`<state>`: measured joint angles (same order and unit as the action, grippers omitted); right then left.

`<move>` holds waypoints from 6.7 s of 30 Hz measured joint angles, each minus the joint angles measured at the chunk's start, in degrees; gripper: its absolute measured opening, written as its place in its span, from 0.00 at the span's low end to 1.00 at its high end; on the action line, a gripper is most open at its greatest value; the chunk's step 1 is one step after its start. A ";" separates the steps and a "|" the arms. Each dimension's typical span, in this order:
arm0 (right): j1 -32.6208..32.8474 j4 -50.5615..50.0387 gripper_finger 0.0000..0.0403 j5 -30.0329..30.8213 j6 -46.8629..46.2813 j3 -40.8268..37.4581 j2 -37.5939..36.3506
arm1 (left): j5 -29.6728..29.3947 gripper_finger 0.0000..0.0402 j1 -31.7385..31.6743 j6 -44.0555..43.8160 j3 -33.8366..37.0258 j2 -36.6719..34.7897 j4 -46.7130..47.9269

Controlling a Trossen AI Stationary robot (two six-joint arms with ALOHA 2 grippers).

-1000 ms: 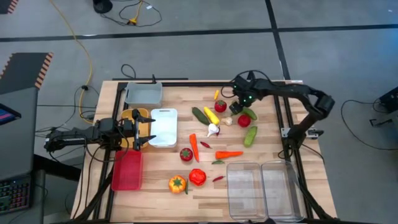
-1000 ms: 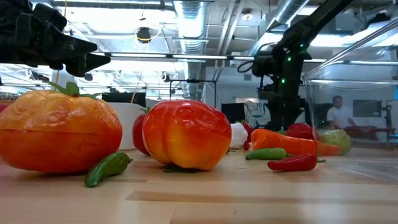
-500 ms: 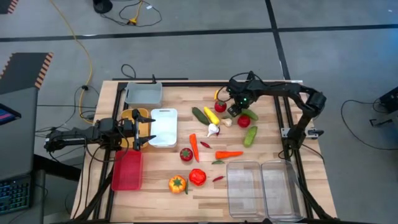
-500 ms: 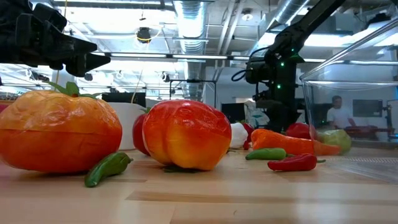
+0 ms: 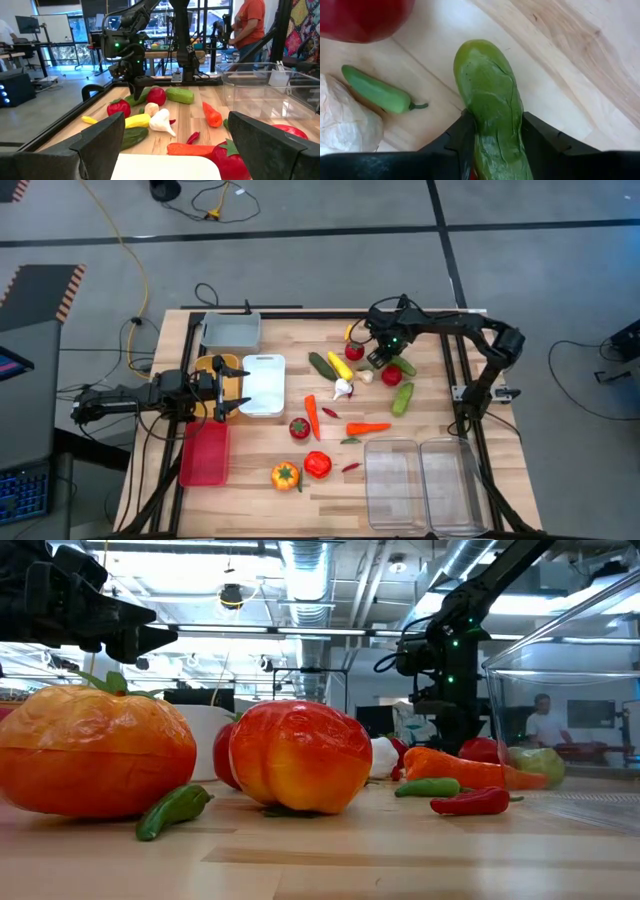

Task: Sort produce into baskets
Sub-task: Put the top green cucumber into the right transparent bin, then put the green cucumber into the right transparent bin

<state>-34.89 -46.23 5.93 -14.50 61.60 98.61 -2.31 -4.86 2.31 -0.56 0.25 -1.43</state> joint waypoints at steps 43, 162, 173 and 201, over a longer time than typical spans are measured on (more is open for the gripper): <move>50.60 -25.61 0.42 -7.20 -51.61 9.60 -27.03 | 0.00 0.85 0.00 0.02 -0.01 0.01 0.00; 31.36 -19.33 0.62 0.55 -73.13 -8.83 -22.32 | -0.02 0.85 0.00 0.02 0.01 0.00 0.00; 27.96 -9.03 0.62 -1.94 -74.94 -15.73 -22.32 | 0.00 0.85 0.00 0.02 -0.01 0.00 0.00; 28.09 -1.63 0.46 -2.77 -75.19 -23.10 -22.47 | -0.01 0.85 0.00 0.02 -0.01 0.02 0.01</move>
<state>-6.81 -47.86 3.16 -89.69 38.50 76.14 -2.32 -4.86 2.33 -0.57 0.27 -1.43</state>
